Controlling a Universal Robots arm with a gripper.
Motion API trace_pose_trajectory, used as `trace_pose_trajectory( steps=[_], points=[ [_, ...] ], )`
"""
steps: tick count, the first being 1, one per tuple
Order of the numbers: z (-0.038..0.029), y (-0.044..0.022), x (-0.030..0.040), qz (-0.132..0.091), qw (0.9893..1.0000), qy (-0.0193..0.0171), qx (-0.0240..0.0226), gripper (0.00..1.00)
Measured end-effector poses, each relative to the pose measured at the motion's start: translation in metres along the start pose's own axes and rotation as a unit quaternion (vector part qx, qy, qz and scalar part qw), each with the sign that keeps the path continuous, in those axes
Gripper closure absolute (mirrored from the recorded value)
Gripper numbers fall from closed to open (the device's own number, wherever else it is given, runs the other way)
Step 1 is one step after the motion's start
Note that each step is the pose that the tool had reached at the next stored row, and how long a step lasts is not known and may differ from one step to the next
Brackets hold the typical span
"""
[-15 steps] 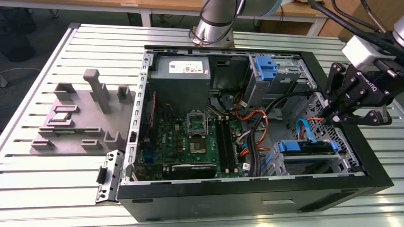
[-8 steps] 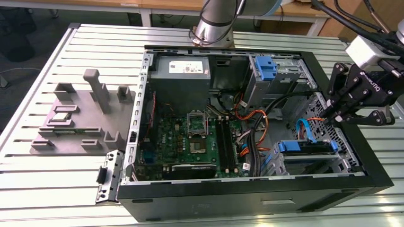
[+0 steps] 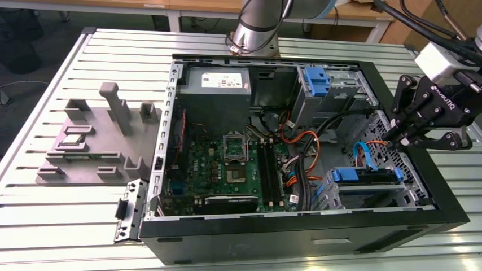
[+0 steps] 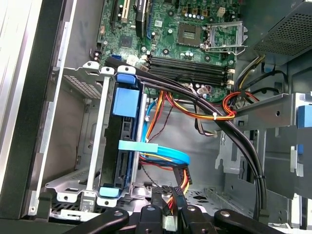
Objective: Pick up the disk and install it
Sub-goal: 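Insert the second disk wire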
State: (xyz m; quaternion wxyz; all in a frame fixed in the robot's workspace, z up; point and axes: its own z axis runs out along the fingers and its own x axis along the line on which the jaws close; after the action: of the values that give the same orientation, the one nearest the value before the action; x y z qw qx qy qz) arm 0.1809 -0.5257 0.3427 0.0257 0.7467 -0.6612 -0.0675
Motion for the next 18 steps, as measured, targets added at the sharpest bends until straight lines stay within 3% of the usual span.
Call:
trace_pose_trajectory(
  steps=[4, 12, 13, 15, 18],
  points=[
    [0.0, -0.0004, 0.0009, 0.0, 1.0, -0.0003, -0.0035, 0.76],
    [0.0, -0.0004, 0.001, 0.0, 1.0, -0.0003, -0.0035, 0.76],
    [0.0, -0.0004, 0.0011, 0.0, 1.0, -0.0003, -0.0035, 0.69],
    [0.0003, -0.0004, 0.0011, 0.0, 1.0, -0.0004, -0.0035, 0.69],
    [0.0008, -0.0011, 0.0012, 0.001, 1.0, 0.0023, -0.0053, 0.69]
  ],
)
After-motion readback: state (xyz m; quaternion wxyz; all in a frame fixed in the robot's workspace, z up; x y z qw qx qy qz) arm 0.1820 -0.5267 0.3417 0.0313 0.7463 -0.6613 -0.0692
